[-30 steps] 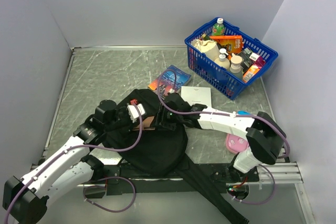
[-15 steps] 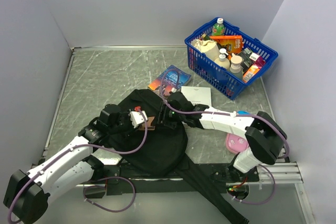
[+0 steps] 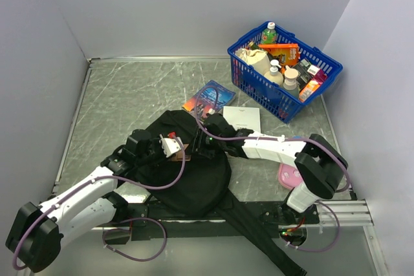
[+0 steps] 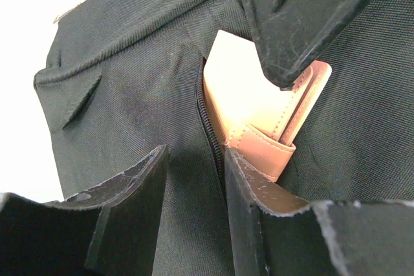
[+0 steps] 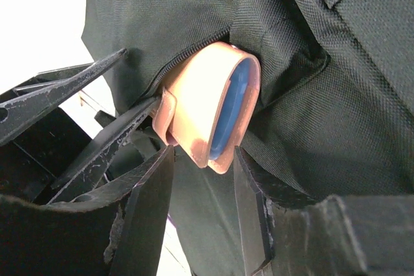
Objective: Pack the student bag
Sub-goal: Place the personal item in the student bag, then zip the student bag at the center of the board.
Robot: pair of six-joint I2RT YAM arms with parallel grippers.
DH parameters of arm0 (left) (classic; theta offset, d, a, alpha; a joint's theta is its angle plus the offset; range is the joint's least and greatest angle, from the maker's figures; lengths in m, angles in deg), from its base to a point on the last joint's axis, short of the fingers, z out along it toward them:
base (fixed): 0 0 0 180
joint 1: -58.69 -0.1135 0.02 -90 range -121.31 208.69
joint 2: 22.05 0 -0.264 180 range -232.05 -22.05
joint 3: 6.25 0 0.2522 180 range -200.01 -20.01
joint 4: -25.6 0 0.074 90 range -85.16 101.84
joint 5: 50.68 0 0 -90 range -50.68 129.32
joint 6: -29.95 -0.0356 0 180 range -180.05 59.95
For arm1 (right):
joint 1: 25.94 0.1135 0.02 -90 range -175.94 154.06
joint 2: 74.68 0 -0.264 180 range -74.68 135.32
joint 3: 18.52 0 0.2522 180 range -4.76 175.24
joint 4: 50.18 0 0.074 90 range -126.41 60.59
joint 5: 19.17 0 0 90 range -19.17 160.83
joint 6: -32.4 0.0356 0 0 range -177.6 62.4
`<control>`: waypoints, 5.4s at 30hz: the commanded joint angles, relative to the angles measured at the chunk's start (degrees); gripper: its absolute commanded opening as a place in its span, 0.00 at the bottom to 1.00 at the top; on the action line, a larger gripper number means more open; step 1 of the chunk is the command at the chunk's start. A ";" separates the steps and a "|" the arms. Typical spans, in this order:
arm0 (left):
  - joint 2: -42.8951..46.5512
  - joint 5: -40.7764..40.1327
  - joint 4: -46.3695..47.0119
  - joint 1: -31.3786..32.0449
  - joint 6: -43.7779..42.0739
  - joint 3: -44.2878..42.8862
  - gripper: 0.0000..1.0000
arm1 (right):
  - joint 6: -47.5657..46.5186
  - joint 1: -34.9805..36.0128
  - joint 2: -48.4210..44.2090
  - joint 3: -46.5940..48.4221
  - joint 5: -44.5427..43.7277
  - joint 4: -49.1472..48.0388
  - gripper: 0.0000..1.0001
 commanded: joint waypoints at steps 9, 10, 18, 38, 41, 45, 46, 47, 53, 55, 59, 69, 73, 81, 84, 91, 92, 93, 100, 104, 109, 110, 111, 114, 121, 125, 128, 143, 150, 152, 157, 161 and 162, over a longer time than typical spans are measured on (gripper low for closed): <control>-0.69 -5.06 5.95 0.12 -1.91 2.35 0.04 | 1.37 -0.05 2.92 -1.27 1.77 -5.64 0.44; -0.87 -6.11 6.74 0.21 -1.73 2.26 0.01 | 1.45 -0.05 3.01 -1.36 1.86 -5.73 0.43; -0.43 -5.51 7.01 0.21 4.06 -5.11 0.01 | 0.76 0.04 4.86 0.74 0.81 -5.38 0.33; 2.21 7.06 -0.55 0.12 14.61 -9.52 0.01 | 2.59 2.67 12.85 12.51 -0.34 -12.93 0.00; 2.12 8.03 -0.38 0.12 15.32 -10.22 0.01 | 3.21 3.20 16.45 14.80 -0.33 -15.92 0.00; 2.38 8.21 -1.34 0.12 15.14 -10.75 0.01 | 2.16 3.64 18.48 17.88 -1.30 -17.08 0.00; 2.38 8.21 -1.52 0.12 14.88 -10.84 0.01 | 1.81 3.81 18.57 18.41 -1.65 -15.76 0.00; 2.47 8.21 -1.87 0.03 14.79 -10.84 0.01 | 1.46 3.90 18.22 17.98 -1.92 -15.66 0.02; 3.26 7.33 -1.70 0.03 14.44 -9.43 0.01 | -1.70 3.73 8.04 7.37 -5.60 -18.19 0.41; 3.44 6.98 -1.43 -0.05 14.44 -8.47 0.01 | -2.58 3.64 2.08 3.75 -7.27 -20.22 0.41; 3.44 6.71 -0.82 -0.14 15.05 -7.41 0.21 | -7.05 4.08 -4.71 -4.24 -7.89 -27.08 0.41; 4.05 3.99 -7.83 -3.74 17.70 -17.24 0.79 | -19.63 10.58 -11.91 -6.37 -15.78 -16.82 0.40; 5.63 2.32 -13.64 -8.30 15.05 -21.64 0.83 | -23.93 11.64 -17.54 -11.28 -18.97 -14.95 0.41; 9.76 4.26 -20.23 -21.66 22.09 -20.00 0.93 | -37.02 15.76 -10.72 0.45 -20.72 -8.02 0.56; 10.99 3.03 -21.81 -25.88 21.56 -18.31 0.97 | -40.37 16.73 -6.84 5.91 -20.29 -7.14 0.58; 15.65 3.20 -19.28 -31.08 27.09 -20.33 0.96 | -43.01 18.14 3.97 16.73 -18.00 -4.59 0.59; 15.74 3.46 -19.36 -31.60 27.44 -20.76 0.96 | -43.19 18.58 5.81 17.44 -17.83 -4.41 0.59; 15.74 3.81 -19.62 -31.78 27.97 -21.90 0.96 | -43.37 18.84 6.61 18.66 -17.83 -3.80 0.60; 15.74 5.66 -21.73 -32.13 30.00 -24.20 0.96 | -43.98 20.16 10.48 20.87 -17.74 -3.62 0.61; 15.92 6.45 -21.47 -32.13 32.98 -24.81 0.96 | -44.07 21.13 12.59 22.19 -17.47 -3.44 0.62; 15.65 6.63 -21.38 -32.13 33.42 -24.73 0.96 | -44.51 21.92 15.40 24.39 -18.09 -3.18 0.62; 15.74 6.71 -21.38 -32.13 33.08 -24.55 0.96 | -44.42 21.92 15.84 24.65 -18.09 -3.18 0.62; 15.74 6.54 -21.47 -32.13 32.99 -24.46 0.96 | -44.34 21.83 16.19 25.35 -18.35 -3.18 0.61; 16.35 6.71 -21.73 -32.13 32.72 -24.37 0.96 | -44.42 21.92 17.95 27.28 -19.41 -0.82 0.60; 17.41 7.59 -21.65 -32.13 32.72 -24.46 0.96 | -44.42 21.83 19.10 28.17 -21.16 0.16 0.48; 17.41 6.37 -20.42 -32.13 33.77 -24.72 0.96 | -43.99 21.92 18.75 27.29 -21.87 -0.02 0.34; 17.24 4.18 -19.71 -32.13 35.35 -25.43 0.96 | -43.72 21.83 18.48 26.59 -22.05 -0.19 0.36; 14.51 -8.14 -19.98 -32.13 41.25 -26.40 0.97 | -44.77 24.65 16.46 20.43 -31.36 -7.31 0.52; 15.12 -6.73 -19.27 -32.13 40.11 -25.69 0.97 | -44.95 24.65 17.34 20.70 -31.36 -8.28 0.46; 15.30 -6.73 -19.01 -32.13 39.75 -25.16 0.96 | -45.04 24.74 17.95 21.49 -31.27 -8.19 0.45; 15.56 -6.82 -18.83 -32.13 38.96 -24.11 0.96 | -45.30 24.82 18.92 23.16 -29.96 -7.93 0.31; 16.00 -5.86 -17.96 -32.13 37.47 -22.62 0.96 | -44.95 24.74 19.10 23.25 -29.95 -7.58 0.00; 16.18 -5.51 -17.78 -32.13 37.21 -22.44 0.96 | -44.60 24.73 19.01 23.33 -31.17 -7.23 0.00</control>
